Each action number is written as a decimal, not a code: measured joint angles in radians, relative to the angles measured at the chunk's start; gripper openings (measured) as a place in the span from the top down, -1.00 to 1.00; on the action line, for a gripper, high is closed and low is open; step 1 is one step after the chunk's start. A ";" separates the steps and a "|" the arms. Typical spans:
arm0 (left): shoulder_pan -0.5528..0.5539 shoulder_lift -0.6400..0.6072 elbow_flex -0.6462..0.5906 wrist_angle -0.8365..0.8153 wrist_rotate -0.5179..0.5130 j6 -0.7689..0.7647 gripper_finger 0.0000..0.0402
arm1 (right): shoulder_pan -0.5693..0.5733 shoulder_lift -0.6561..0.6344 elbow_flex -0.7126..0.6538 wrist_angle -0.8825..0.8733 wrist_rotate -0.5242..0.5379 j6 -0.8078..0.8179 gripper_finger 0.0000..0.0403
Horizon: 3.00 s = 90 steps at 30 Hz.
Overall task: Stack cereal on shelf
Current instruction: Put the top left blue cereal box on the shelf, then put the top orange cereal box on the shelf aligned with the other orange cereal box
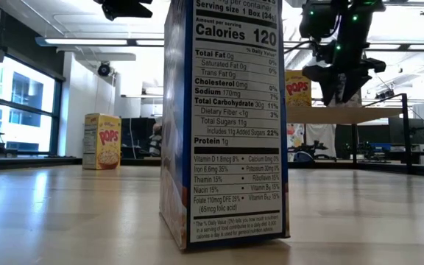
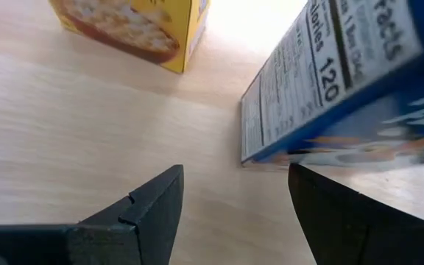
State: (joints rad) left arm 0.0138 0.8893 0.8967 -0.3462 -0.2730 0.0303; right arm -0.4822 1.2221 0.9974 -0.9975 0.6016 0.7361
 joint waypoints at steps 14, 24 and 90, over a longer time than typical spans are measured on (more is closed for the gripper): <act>0.000 0.000 0.000 0.000 0.000 0.000 -0.21 | -0.054 0.000 0.000 0.021 0.026 -0.046 -0.18; 0.000 0.000 0.000 0.000 0.000 -0.001 -0.21 | -0.056 0.000 0.000 0.053 0.045 -0.064 -0.18; 0.000 0.000 0.000 0.041 0.000 -0.037 -0.21 | 0.215 -0.001 0.154 -0.111 0.045 -0.108 -0.18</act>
State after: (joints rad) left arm 0.0139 0.8890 0.8967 -0.3049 -0.2733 -0.0065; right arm -0.2667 1.2213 1.1515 -1.1086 0.6462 0.6280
